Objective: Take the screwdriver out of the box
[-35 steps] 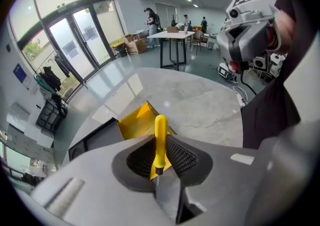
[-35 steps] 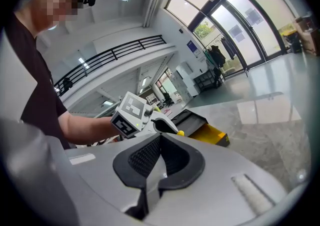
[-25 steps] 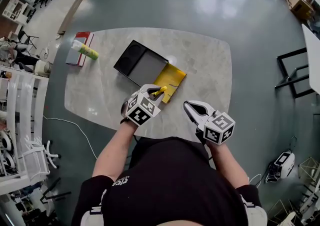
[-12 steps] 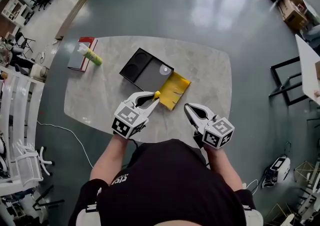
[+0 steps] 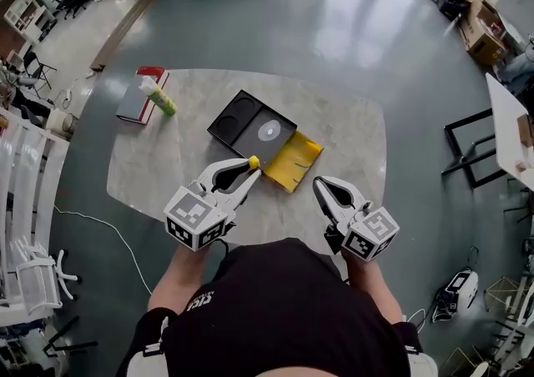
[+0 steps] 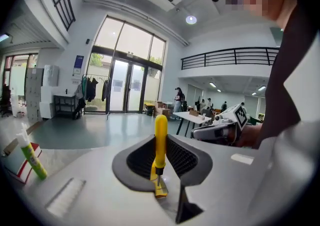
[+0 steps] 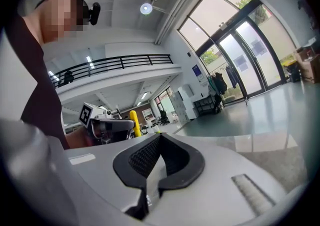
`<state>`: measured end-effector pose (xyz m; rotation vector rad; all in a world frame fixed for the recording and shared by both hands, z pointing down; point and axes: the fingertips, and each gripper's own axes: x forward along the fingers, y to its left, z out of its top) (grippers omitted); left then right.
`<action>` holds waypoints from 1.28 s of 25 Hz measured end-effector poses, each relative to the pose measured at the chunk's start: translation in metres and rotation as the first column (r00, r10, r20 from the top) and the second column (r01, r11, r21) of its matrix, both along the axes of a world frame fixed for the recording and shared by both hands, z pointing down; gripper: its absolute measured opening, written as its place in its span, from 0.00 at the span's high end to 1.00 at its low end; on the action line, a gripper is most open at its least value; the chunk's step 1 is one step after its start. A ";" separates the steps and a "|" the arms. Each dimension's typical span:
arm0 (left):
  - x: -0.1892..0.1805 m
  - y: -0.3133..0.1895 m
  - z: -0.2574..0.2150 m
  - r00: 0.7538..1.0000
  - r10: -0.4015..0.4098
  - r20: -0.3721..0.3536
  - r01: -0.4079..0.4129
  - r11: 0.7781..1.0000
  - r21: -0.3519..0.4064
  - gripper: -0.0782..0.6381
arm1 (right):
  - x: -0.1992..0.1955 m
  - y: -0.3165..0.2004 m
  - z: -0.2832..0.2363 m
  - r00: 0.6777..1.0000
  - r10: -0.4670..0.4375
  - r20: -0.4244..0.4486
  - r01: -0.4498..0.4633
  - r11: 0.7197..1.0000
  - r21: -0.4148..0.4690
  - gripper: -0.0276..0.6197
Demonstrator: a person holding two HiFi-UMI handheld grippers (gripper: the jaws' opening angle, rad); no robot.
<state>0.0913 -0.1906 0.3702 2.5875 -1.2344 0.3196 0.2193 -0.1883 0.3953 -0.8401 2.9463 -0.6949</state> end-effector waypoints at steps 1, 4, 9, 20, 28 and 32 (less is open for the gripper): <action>-0.002 0.002 -0.007 1.000 -0.006 -0.020 0.006 1.000 0.013 0.80 | 0.001 0.000 -0.007 1.000 0.015 0.001 -0.015 1.000 0.022 0.94; -0.009 0.008 -0.027 0.999 -0.014 -0.048 0.017 0.998 0.068 0.80 | 0.004 -0.001 -0.031 0.998 0.055 0.033 -0.057 0.996 0.067 0.94; -0.027 0.008 -0.051 0.996 -0.043 -0.081 0.055 0.987 0.150 0.80 | 0.003 -0.002 -0.061 0.996 0.047 0.082 -0.056 0.992 0.111 0.94; -0.042 0.007 -0.060 0.990 -0.080 -0.120 0.102 0.978 0.182 0.80 | -0.005 0.000 -0.073 0.999 0.008 0.047 -0.015 0.987 0.158 0.94; -0.044 0.007 -0.064 0.988 -0.096 -0.121 0.118 0.974 0.192 0.80 | -0.011 0.000 -0.074 0.999 -0.009 0.035 0.003 0.986 0.165 0.94; -0.045 0.009 -0.064 0.987 -0.100 -0.123 0.123 0.973 0.196 0.80 | -0.011 0.001 -0.071 0.999 -0.008 0.032 0.003 0.987 0.159 0.94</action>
